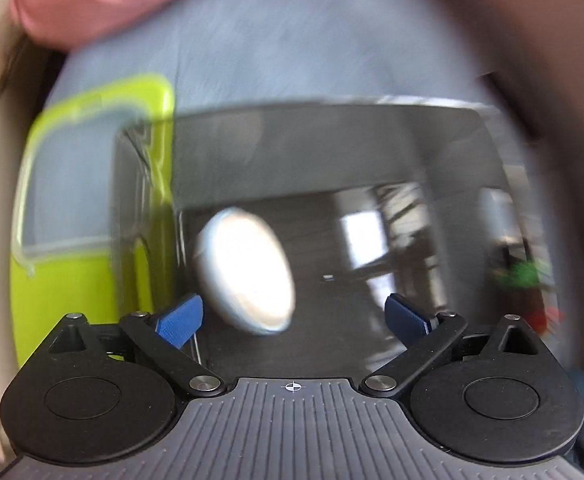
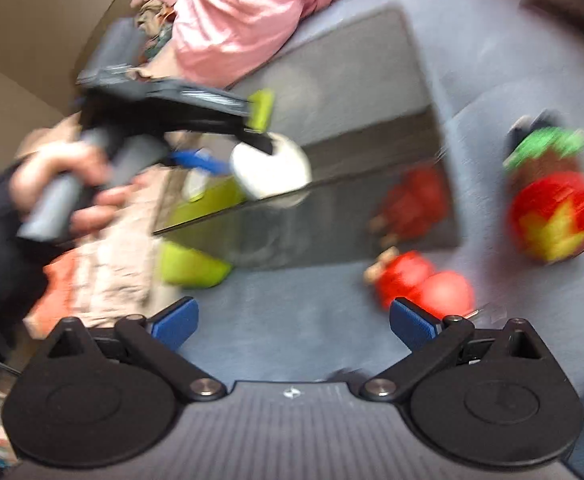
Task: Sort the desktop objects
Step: 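Carry the beige pouch into the clear bin and open the left tool, then close the right tool on the black plush toy, then carry the black plush into the clear bin and open the right tool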
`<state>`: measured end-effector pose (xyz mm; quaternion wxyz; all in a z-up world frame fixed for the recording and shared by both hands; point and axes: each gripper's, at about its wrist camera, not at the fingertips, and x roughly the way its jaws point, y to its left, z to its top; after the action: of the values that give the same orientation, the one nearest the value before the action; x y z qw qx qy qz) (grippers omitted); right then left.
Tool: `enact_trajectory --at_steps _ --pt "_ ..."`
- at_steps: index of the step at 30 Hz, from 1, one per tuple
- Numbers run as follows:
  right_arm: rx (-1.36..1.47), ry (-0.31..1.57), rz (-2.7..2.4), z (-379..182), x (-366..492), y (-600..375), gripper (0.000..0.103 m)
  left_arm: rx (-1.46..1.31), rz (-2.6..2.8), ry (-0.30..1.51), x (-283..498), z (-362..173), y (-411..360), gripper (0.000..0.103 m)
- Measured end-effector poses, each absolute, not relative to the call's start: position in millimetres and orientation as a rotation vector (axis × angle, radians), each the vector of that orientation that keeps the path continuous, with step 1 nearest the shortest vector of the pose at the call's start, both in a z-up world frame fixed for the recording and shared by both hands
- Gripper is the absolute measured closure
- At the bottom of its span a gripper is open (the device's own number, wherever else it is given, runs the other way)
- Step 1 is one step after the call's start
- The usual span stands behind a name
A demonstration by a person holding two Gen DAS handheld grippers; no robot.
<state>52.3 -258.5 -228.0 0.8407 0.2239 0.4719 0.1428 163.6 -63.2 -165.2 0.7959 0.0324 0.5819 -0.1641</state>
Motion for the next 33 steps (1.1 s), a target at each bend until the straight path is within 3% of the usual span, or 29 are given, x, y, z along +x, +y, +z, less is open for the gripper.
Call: enact_trajectory --at_steps 6,8,10,13,16,19,22,26,28,33 --pt "-0.290 0.675 0.129 -204.6 22.2 -196.1 0.000 0.020 -0.436 1.141 81.2 -127.3 -15.9 0.000" --pt "-0.446 0.729 0.126 -207.5 24.6 -172.0 0.000 -0.007 -0.406 1.192 67.2 -136.4 2.6 0.000" --pt "-0.481 0.912 0.104 -214.9 38.2 -155.1 0.000 -0.071 -0.393 1.246 57.4 -149.0 20.7 0.000" --pt "-0.354 1.187 0.082 -234.6 58.9 -152.4 0.001 -0.231 -0.408 1.284 44.2 -167.2 51.7 0.000" --pt "-0.118 1.385 0.028 -257.8 73.0 -161.0 0.009 -0.353 -0.396 1.318 39.2 -189.5 77.8 0.000" --pt "0.134 1.548 0.006 -289.5 77.2 -170.2 0.025 -0.337 -0.322 1.356 44.8 -209.2 92.4 0.000" --pt "0.412 1.612 -0.049 -303.3 82.9 -186.4 0.037 -0.297 -0.295 1.334 43.5 -213.2 99.1 0.000" --pt "0.455 1.669 -0.052 -314.2 93.0 -191.3 0.031 -0.332 -0.335 1.340 46.9 -218.7 100.5 0.000" --pt "0.473 1.700 -0.029 -313.1 91.0 -189.6 0.040 -0.323 -0.360 1.343 46.6 -218.4 98.1 0.000" --pt "0.363 1.609 0.174 -218.7 92.8 -179.3 0.044 -0.362 -0.466 1.342 51.1 -219.3 95.4 0.000"
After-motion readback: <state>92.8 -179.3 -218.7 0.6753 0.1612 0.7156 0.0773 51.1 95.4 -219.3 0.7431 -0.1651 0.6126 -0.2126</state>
